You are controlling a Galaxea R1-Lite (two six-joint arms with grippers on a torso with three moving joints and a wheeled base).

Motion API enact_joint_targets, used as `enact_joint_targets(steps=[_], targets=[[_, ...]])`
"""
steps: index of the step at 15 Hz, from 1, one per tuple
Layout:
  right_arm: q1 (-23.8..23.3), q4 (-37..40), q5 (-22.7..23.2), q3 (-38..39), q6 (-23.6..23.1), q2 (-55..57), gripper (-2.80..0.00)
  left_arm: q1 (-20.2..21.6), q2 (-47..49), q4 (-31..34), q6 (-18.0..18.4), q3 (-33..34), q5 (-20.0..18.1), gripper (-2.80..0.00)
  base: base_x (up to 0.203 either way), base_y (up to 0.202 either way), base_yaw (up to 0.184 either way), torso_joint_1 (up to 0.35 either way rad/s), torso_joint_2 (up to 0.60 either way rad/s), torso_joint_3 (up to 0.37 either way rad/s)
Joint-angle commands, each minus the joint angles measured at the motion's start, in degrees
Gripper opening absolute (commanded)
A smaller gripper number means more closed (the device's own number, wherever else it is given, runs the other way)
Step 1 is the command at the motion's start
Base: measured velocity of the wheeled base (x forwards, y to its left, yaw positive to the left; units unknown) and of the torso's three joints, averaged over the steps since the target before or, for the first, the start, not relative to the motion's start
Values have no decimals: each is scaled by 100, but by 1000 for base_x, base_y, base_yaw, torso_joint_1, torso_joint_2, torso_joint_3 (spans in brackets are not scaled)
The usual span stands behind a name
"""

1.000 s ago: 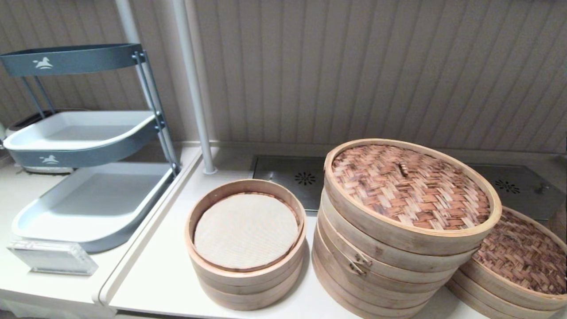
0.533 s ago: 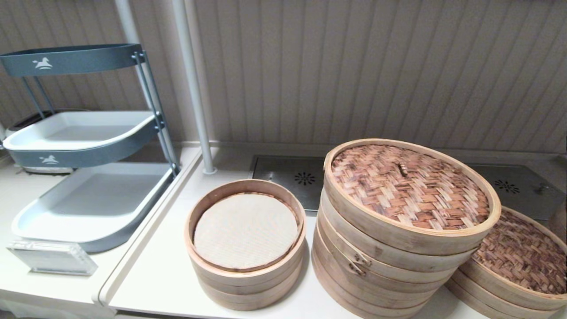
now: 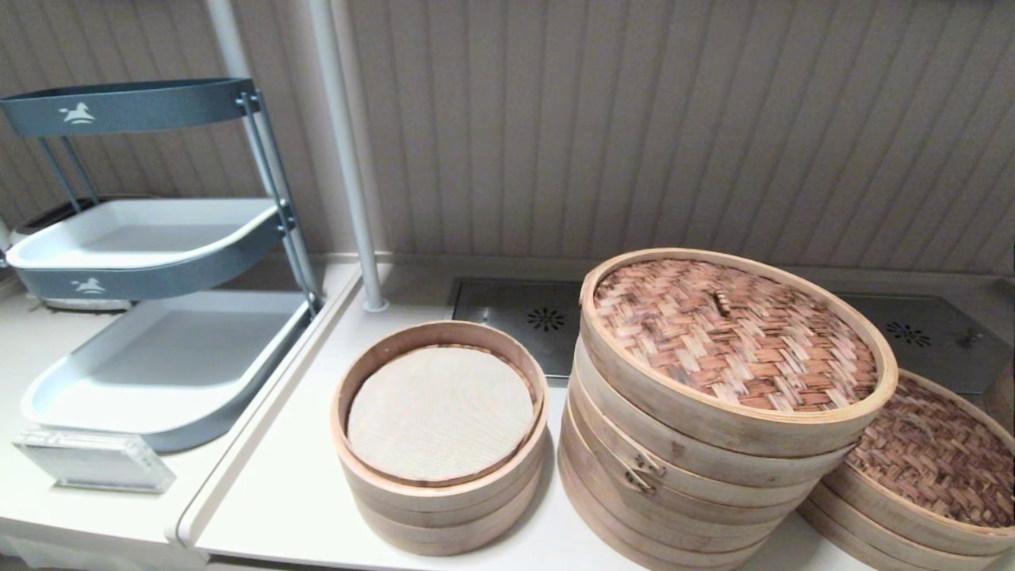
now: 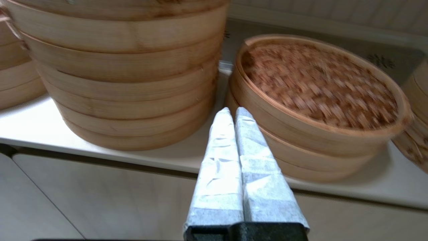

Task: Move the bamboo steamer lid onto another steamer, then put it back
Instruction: Pick up the steamer

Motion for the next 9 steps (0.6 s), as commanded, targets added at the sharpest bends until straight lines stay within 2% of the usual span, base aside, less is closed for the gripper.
enact_joint_targets(steps=[1,3,9], targets=[[11,-194,37,147,25,6,-280,7,-9,-4,0,141,5,-280,0,0,0,0,0,0],[12,-202,2,143,157,6,-280,1,-9,-4,0,141,-2,-280,0,0,0,0,0,0],[11,-211,-6,143,166,-1,-280,0,-16,-4,0,141,-2,-280,0,0,0,0,0,0]])
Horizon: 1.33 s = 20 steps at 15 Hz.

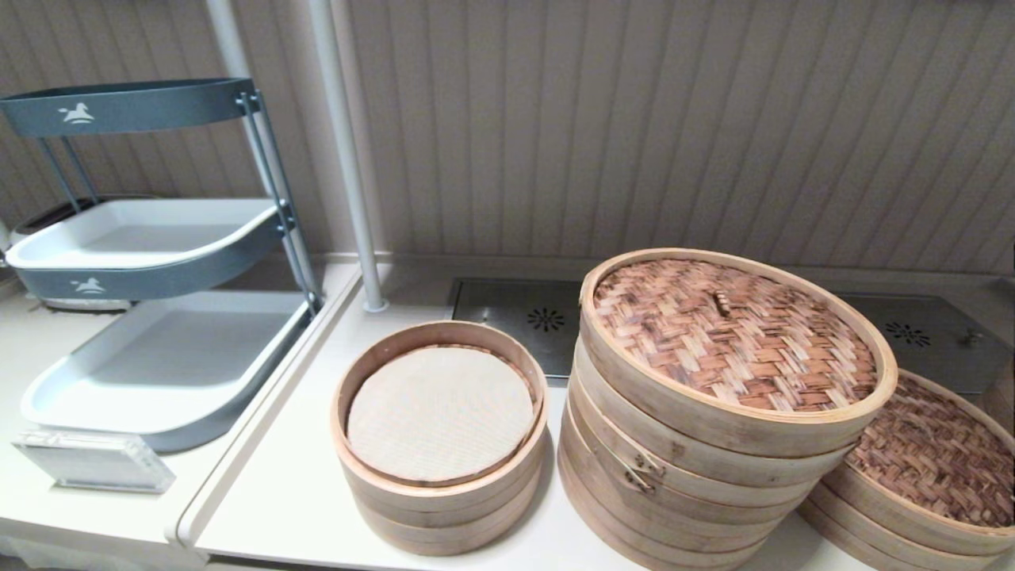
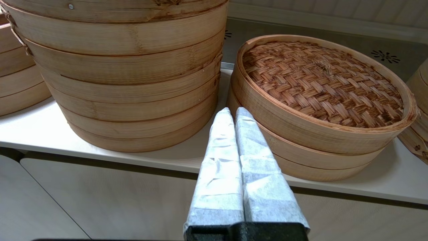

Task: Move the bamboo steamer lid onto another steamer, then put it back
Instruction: Pick up the steamer

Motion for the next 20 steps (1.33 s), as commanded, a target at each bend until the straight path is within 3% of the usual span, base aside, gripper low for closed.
enact_joint_targets(steps=[1,13,16,20], targets=[[0,4,8,0,-13,2,-280,0,-9,-4,2,141,0,-280,0,0,0,0,0,0],[0,188,42,-209,-13,32,-280,0,-9,-4,2,141,0,-280,0,0,0,0,0,0],[1,648,100,-1139,-13,406,-280,0,-9,-4,2,141,9,-280,0,0,0,0,0,0],[9,765,197,-2506,-12,1806,-280,9,-9,-4,2,141,0,-280,0,0,0,0,0,0]])
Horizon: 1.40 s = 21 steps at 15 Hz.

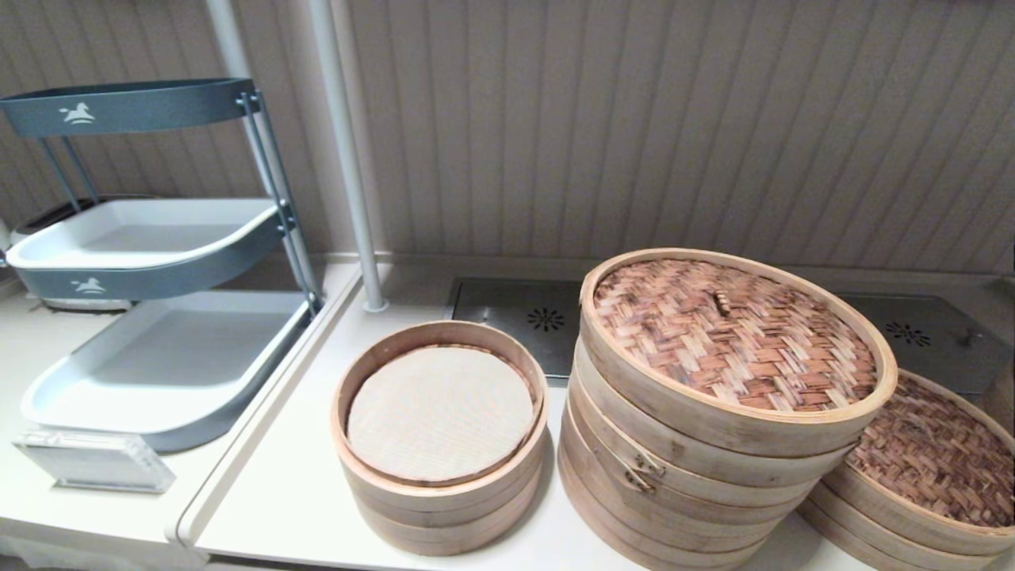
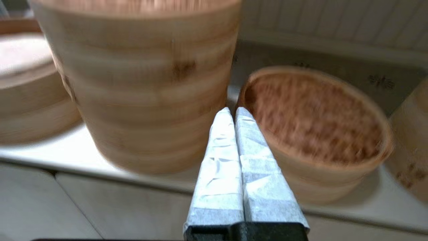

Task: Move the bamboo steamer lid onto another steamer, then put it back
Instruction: Pick up the steamer

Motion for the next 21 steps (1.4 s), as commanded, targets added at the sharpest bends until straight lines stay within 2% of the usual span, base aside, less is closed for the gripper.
enact_joint_targets(steps=[1,4,7,9,12,15,18,21], targets=[[11,1,47,-778,2,1144,-280,-1,-9,-4,0,141,5,-280,0,0,0,0,0,0],[62,8,102,-1805,172,2411,-280,-2,-9,-4,0,141,-1,-280,0,0,0,0,0,0],[162,41,150,-2856,535,3741,-280,0,-9,-4,0,141,3,-280,0,0,0,0,0,0],[485,61,160,-3372,742,4442,-280,5,-9,-4,0,141,5,-280,0,0,0,0,0,0],[1030,93,130,-3742,909,5081,-280,-2,-9,-4,0,141,6,-280,0,0,0,0,0,0],[1134,222,35,-4045,942,5690,-280,-2,-9,-4,0,141,5,-280,0,0,0,0,0,0],[1436,736,-381,-4743,1317,6375,-280,-2,-9,-4,0,141,-1,-280,0,0,0,0,0,0],[1984,811,-765,-4866,1451,6585,-280,3,-14,-4,0,141,2,-280,0,0,0,0,0,0]])
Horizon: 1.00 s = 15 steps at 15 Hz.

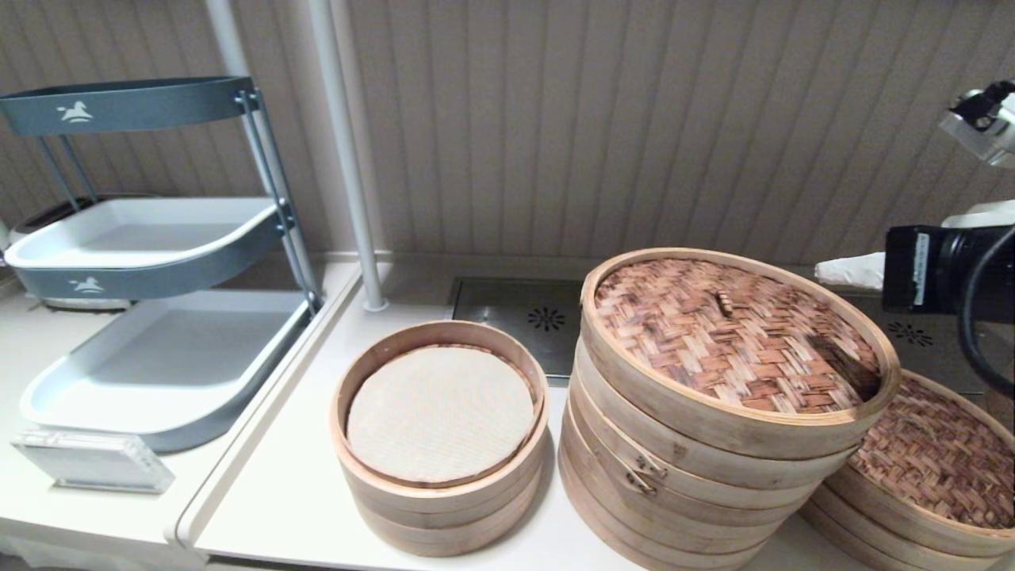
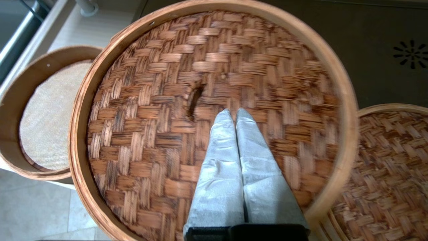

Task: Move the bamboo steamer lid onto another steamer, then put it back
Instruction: Pick up the steamer

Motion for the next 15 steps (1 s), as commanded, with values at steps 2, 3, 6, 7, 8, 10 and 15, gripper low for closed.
enact_joint_targets(steps=[2,3,6,7,8,10,15], targets=[[611,-35,-748,-19,-10,375,0,-2,-15,-4,0,141,3,-280,0,0,0,0,0,0],[733,-40,-844,-14,-19,406,0,-2,-9,-4,0,141,-5,-280,0,0,0,0,0,0],[837,-41,-892,-42,-13,577,0,-2,-10,-4,0,141,4,-280,0,0,0,0,0,0],[855,-41,-892,-25,-5,629,0,-2,-17,-4,0,141,2,-280,0,0,0,0,0,0],[864,-41,-898,-1,1,683,0,-2,-9,-4,0,141,-5,-280,0,0,0,0,0,0],[864,-74,-901,-16,7,775,0,5,-10,-4,0,141,-1,-280,0,0,0,0,0,0],[873,-472,-1147,-16,-10,1030,0,-1,-11,-4,0,141,-3,-280,0,0,0,0,0,0]])
